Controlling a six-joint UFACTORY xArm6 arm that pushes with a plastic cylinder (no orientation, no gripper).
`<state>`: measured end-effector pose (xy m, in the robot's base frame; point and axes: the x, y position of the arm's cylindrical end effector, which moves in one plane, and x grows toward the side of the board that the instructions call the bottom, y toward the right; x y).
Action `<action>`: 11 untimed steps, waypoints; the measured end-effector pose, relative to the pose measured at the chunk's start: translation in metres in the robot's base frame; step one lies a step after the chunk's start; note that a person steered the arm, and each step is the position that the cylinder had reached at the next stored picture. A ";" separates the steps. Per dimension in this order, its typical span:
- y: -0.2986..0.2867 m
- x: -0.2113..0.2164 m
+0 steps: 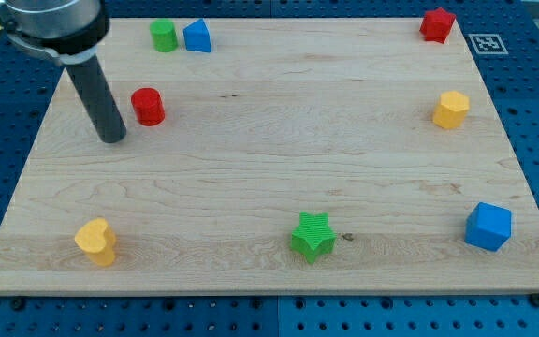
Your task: Move the red circle towards the top left
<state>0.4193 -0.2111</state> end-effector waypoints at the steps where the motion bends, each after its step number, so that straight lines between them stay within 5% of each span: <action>1: -0.002 -0.042; 6: -0.002 -0.079; 9: -0.014 -0.012; 11: 0.045 -0.016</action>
